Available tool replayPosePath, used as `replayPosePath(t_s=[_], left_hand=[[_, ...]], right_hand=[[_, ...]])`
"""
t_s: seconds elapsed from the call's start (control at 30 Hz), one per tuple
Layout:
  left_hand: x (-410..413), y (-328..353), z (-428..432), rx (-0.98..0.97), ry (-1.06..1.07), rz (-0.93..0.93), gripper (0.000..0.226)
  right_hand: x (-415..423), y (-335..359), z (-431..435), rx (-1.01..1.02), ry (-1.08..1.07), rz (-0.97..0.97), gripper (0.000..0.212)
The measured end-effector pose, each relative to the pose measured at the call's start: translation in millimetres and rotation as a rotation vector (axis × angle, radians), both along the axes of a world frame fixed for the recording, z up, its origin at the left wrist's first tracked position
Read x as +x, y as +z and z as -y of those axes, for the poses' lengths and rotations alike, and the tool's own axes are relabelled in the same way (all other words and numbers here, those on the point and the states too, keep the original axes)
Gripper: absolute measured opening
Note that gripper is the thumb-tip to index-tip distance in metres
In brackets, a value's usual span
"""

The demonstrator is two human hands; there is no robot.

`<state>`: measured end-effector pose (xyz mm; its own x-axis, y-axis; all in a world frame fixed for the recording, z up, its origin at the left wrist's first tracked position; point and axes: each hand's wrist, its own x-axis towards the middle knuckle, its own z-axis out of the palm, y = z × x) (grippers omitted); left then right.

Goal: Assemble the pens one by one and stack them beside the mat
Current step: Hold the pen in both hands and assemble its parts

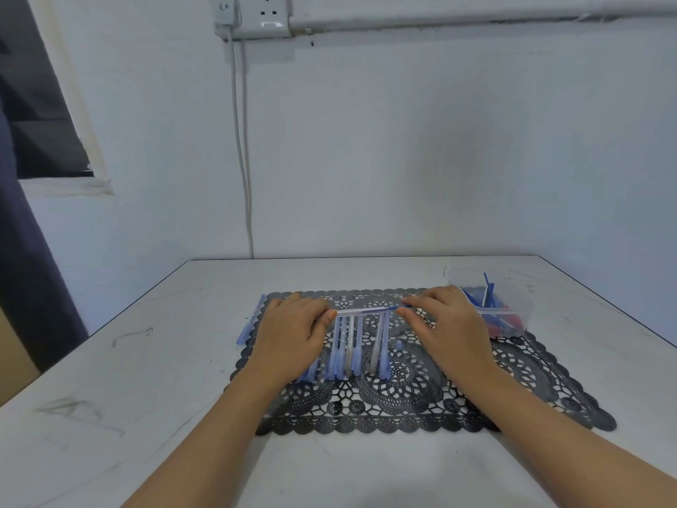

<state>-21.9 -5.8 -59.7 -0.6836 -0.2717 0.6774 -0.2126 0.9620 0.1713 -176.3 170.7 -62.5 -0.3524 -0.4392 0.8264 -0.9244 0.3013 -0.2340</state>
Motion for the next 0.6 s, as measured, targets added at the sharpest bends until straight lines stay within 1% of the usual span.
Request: replayPosePath(t_s=[0.07, 0.17, 0.27, 0.4, 0.5, 0.6], left_hand=[[0.4, 0.4, -0.2, 0.004, 0.0, -0.004, 0.039], [0.9, 0.3, -0.3, 0.002, -0.002, -0.003, 0.032], [0.0, -0.3, 0.4, -0.008, 0.003, 0.004, 0.036], [0.3, -1.5, 1.2, -0.011, 0.012, 0.002, 0.037], [1.0, -0.9, 1.3, 0.014, 0.009, 0.016, 0.037], [2.0, 0.0, 0.6, 0.029, 0.003, 0.029, 0.031]], right_hand=[[0.1, -1.0, 0.9, -0.006, 0.046, 0.02, 0.015], [0.2, -1.7, 2.8, -0.007, 0.121, -0.004, 0.015], [1.6, -1.8, 3.5, 0.005, 0.192, -0.039, 0.018], [0.9, -3.3, 4.9, 0.063, 0.212, -0.062, 0.034], [0.8, -3.5, 6.7, 0.114, 0.201, -0.05, 0.055], [2.8, -1.7, 6.5, 0.124, 0.214, -0.025, 0.06]])
